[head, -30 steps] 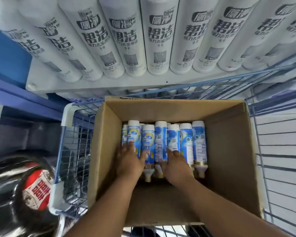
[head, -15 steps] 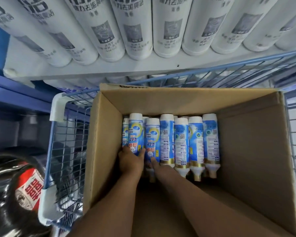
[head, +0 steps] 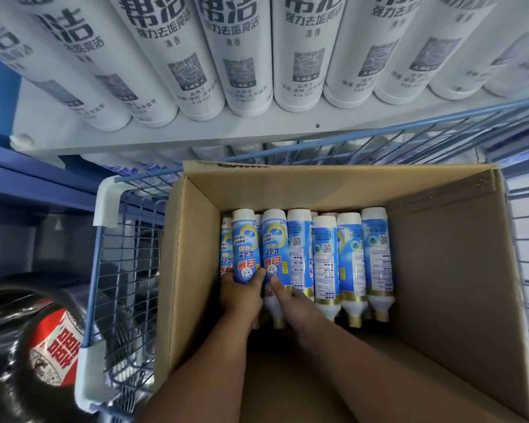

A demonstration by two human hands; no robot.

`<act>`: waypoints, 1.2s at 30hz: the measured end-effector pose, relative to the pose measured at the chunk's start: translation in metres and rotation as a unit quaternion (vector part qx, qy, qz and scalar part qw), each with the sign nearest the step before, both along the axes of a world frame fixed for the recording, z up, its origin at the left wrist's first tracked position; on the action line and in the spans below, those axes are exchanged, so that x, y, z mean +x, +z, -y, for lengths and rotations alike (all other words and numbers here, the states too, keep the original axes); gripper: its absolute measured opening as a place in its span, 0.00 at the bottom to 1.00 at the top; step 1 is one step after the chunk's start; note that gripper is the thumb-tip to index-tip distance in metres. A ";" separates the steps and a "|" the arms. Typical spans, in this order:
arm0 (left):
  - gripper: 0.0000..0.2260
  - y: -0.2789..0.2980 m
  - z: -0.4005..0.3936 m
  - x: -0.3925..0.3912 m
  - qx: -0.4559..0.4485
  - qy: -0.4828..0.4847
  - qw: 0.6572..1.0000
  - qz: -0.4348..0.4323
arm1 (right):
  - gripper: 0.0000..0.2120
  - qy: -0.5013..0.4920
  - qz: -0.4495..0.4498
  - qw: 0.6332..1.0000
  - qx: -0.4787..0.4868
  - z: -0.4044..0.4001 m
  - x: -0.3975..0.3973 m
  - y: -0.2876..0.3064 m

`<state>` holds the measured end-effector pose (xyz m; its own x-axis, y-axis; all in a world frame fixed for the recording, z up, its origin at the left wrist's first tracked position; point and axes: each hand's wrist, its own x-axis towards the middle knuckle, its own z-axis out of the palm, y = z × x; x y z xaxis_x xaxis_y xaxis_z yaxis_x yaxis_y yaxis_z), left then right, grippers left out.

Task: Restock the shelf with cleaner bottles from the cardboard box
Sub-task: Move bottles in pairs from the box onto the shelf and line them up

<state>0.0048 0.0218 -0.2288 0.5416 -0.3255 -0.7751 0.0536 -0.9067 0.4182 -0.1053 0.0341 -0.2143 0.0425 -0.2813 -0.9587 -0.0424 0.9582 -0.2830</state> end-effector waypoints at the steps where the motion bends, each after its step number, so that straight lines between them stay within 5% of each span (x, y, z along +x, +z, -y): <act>1: 0.21 0.005 0.000 -0.001 -0.016 0.011 1.000 -0.014 | 0.25 0.003 -0.004 1.000 -0.017 0.001 -0.003 0.004; 6: 0.23 0.042 -0.001 -0.006 -0.050 -0.014 0.998 -0.034 | 0.30 0.040 -0.022 0.999 -0.004 0.015 -0.024 0.038; 18: 0.23 0.195 -0.018 -0.019 -0.101 -0.047 0.991 -0.076 | 0.29 -0.046 0.070 0.996 -0.027 0.007 -0.067 0.177; 29: 0.20 0.349 -0.037 -0.037 -0.243 -0.028 0.962 -0.120 | 0.35 0.000 0.095 0.974 -0.204 -0.001 -0.097 0.321; 33: 0.16 0.397 -0.030 -0.031 -0.331 -0.034 0.936 -0.117 | 0.25 -0.013 0.153 0.955 -0.253 -0.002 -0.099 0.367; 36: 0.23 0.427 -0.025 -0.029 -0.360 -0.039 0.923 -0.132 | 0.32 -0.012 0.174 0.942 -0.287 0.001 -0.093 0.390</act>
